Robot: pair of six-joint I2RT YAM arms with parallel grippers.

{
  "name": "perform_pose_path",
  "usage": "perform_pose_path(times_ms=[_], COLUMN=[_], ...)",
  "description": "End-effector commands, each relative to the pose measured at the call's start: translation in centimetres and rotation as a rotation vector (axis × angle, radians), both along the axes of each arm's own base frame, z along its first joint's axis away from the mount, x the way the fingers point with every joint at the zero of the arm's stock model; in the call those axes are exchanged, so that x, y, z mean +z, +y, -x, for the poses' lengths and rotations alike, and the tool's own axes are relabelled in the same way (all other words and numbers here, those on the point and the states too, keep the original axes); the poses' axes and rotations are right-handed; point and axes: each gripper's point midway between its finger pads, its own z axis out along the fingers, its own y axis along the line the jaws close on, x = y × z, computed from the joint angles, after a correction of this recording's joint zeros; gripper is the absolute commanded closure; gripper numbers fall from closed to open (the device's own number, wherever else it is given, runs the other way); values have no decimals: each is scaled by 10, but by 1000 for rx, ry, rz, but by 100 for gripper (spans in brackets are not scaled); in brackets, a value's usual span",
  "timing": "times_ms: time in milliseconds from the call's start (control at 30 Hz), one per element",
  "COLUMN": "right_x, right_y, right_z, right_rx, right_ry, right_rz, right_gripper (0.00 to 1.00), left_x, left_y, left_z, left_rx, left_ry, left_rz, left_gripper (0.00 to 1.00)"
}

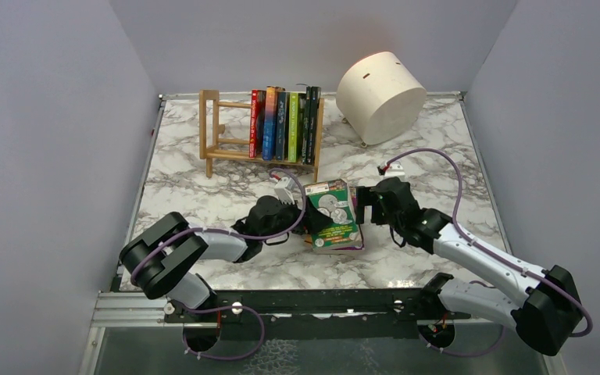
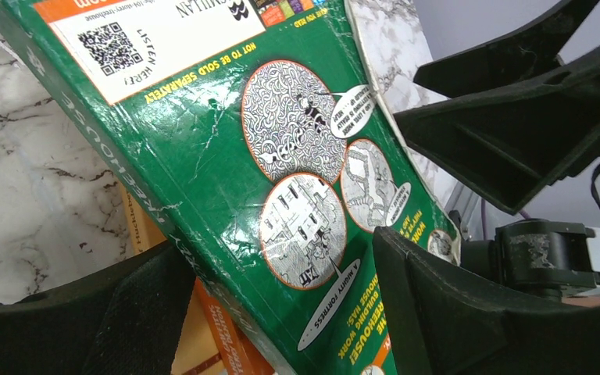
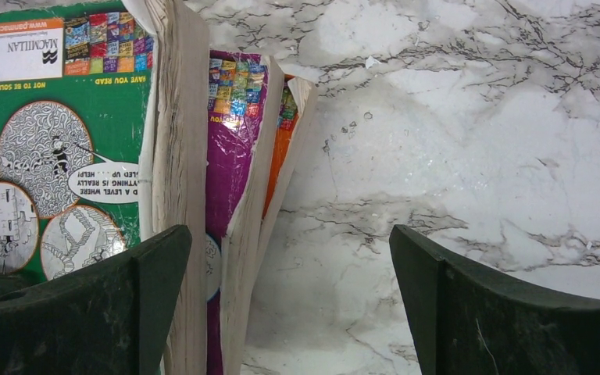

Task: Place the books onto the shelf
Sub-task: Pick up the book from the center of the board.

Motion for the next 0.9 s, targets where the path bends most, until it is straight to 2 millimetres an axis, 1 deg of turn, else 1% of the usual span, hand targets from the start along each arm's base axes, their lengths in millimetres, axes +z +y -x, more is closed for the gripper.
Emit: perform_pose_path(times_ms=[0,300,433,533,633,767,867], right_x=[3,-2,0,2,1,-1,-2], right_y=[22,34,39,41,42,44,46], right_z=[0,1,0,0,0,-1,-1], right_rx=[74,130,147,159,163,170,180], right_ry=[-5,12,10,3,3,7,7], right_rz=[-72,-91,-104,-116,-115,-114,-116], right_gripper=[2,3,4,5,5,5,5], left_x=[51,57,58,62,67,75,75], left_y=[-9,-2,1,5,9,12,12], left_z=[8,11,12,12,13,12,12], left_rx=[-34,-24,-16,-3,11,21,25], left_ry=[-107,-124,-124,-134,-147,-169,-171], left_rz=[141,155,164,182,193,207,205], left_gripper=[28,28,28,28,31,41,47])
